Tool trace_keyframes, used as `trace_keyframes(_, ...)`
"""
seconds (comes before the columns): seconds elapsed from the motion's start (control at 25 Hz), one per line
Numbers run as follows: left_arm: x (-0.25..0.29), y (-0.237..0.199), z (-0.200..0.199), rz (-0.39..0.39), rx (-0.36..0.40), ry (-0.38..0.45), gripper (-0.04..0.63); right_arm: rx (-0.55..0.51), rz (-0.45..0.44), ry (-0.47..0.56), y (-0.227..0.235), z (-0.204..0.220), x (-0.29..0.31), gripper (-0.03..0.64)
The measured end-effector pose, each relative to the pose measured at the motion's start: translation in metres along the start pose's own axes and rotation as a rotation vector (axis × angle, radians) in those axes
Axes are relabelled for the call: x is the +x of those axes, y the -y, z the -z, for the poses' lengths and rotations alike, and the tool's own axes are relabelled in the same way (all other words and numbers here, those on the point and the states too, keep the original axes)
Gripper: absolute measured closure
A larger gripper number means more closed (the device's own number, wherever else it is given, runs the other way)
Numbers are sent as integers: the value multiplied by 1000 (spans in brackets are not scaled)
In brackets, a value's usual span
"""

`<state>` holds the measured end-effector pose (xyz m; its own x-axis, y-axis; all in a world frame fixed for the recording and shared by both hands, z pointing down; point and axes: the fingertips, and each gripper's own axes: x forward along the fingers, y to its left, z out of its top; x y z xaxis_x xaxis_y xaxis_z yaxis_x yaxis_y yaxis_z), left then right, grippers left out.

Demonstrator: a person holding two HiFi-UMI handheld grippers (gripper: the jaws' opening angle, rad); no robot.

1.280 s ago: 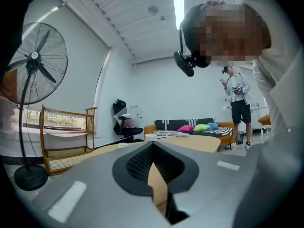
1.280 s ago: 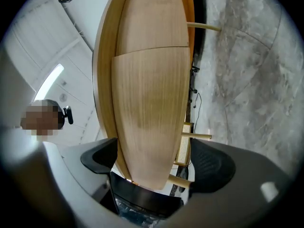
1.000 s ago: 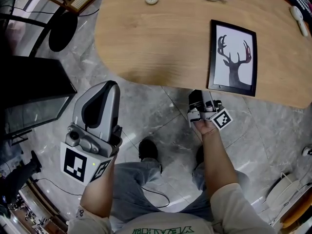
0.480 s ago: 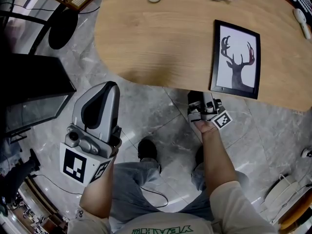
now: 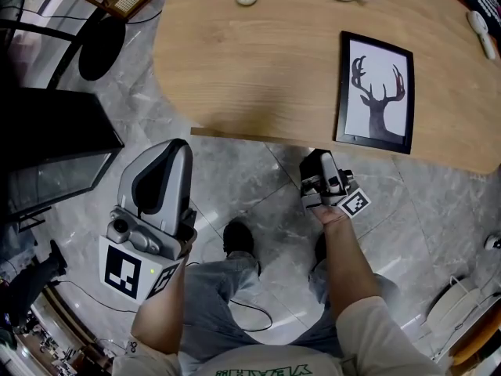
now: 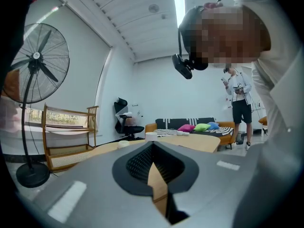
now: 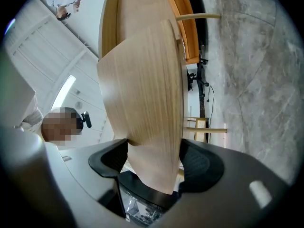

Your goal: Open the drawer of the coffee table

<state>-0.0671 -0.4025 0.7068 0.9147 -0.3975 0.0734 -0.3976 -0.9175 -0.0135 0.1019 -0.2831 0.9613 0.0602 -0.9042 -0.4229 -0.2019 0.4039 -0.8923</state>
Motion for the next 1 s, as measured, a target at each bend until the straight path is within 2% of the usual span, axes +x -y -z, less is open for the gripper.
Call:
trace_keyframes(0.36, -6, 13, -15, 36, -1, -26, 597, 37, 15, -31, -33, 32, -41, 270)
trace_keyframes(0.6, -6, 18, -13, 39, -22, -33, 597, 98, 16, -64, -48, 54, -74, 268)
trace_keyframes(1.0, -4, 28, -25, 59, -31, -17, 597, 120, 35, -81, -66, 63, -105, 264)
